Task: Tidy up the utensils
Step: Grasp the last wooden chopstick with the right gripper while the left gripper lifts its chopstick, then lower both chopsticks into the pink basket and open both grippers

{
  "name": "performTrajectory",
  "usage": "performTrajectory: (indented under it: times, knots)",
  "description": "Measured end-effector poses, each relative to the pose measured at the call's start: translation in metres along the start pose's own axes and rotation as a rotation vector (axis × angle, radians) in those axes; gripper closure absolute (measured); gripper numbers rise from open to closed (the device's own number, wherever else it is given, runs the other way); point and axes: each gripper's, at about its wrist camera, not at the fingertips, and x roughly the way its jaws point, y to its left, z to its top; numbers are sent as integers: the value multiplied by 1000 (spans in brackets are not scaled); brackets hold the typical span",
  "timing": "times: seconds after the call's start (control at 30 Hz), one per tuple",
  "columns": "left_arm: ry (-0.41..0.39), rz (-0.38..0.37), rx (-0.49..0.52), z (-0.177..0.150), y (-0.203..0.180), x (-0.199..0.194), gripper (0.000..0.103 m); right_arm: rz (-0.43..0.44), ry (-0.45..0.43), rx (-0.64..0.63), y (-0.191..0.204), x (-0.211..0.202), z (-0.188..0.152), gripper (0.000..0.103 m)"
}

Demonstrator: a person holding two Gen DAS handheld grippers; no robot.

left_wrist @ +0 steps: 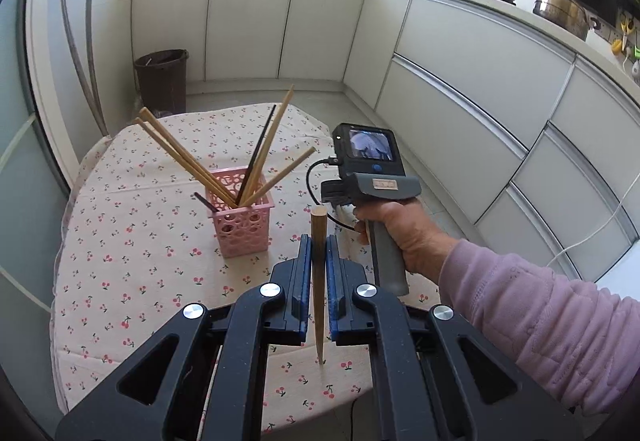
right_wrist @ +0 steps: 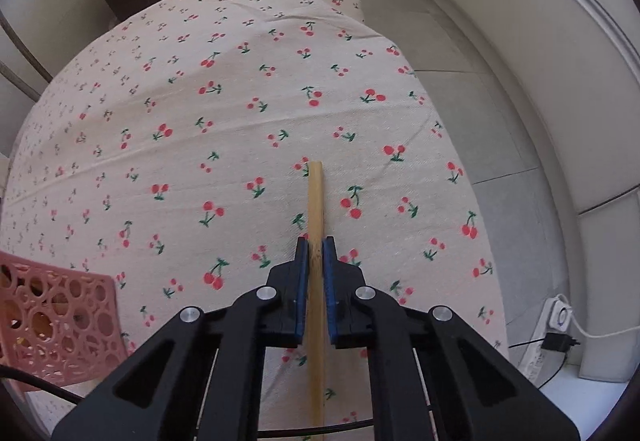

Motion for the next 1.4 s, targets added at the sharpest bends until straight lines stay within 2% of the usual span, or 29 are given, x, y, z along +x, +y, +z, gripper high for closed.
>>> performTrajectory:
  times: [0.17,0.3,0.4,0.57,0.7,0.77,0.9,1.03,1.17,1.3,1.4]
  knots:
    - [-52,4,-23,6,8,-21,96,184,-70,54,-10,-55,-16,95]
    - [-89,15,-54,12,16,-36,96,259,-174,25,-13,-119,-31,95]
    - [-117,23,-74,17,21,-45,96,279,-254,-16,-16,-161,-40,95]
    - [-165,27,-115,27,27,-62,96,371,-356,-38,-26,-215,-61,95]
    - [-203,50,-151,36,36,-72,96,472,-619,-12,-41,-267,-83,95]
    - [-217,67,-163,41,39,-75,96,495,-708,-6,-46,-290,-89,95]
    - [-256,93,-182,57,42,-82,96,529,-802,18,-48,-323,-84,95]
    - [-329,104,-198,85,44,-95,96,542,-871,17,-40,-355,-72,95]
    - [-395,128,-162,121,35,-100,96,549,-931,11,-30,-377,-50,95]
    - [-405,181,-135,141,32,-80,96,571,-943,6,-19,-384,-31,95]
    - [-387,222,-129,139,37,-50,95,572,-941,-4,-6,-372,-20,95]
